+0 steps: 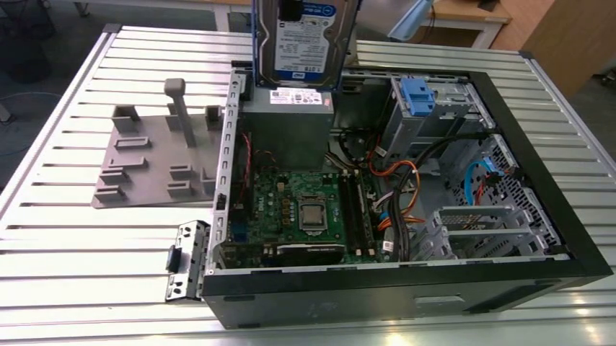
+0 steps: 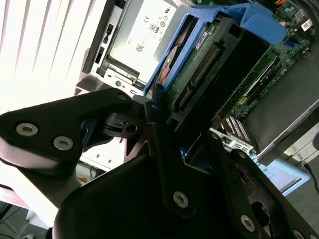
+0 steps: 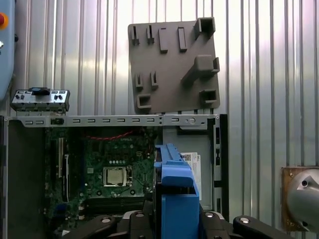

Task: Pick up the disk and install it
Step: 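Pick up the disk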

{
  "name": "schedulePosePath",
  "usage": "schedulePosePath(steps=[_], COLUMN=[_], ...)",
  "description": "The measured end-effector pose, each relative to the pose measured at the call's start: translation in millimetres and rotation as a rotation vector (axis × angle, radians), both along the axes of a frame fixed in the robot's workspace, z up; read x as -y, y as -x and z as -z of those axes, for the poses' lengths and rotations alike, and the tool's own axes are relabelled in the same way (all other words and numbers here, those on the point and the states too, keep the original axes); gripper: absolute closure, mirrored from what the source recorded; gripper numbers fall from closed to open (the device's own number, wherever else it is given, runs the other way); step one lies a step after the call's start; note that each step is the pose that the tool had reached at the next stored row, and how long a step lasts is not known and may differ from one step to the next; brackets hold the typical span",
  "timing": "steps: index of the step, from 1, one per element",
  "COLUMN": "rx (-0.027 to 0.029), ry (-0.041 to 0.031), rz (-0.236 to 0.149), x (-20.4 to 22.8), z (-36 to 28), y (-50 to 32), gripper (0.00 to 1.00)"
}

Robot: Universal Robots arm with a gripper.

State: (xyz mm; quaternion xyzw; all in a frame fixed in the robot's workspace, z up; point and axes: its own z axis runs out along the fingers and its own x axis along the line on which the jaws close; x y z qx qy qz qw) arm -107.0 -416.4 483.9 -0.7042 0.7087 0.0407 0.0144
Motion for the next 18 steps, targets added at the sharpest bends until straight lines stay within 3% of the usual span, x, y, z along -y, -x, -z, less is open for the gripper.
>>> schedulePosePath(steps=[18], rx=[-0.0005], ry=[0.0000], rz=[0.000], x=[12.1], z=[2.7], y=[-31.5], gripper=[0.64])
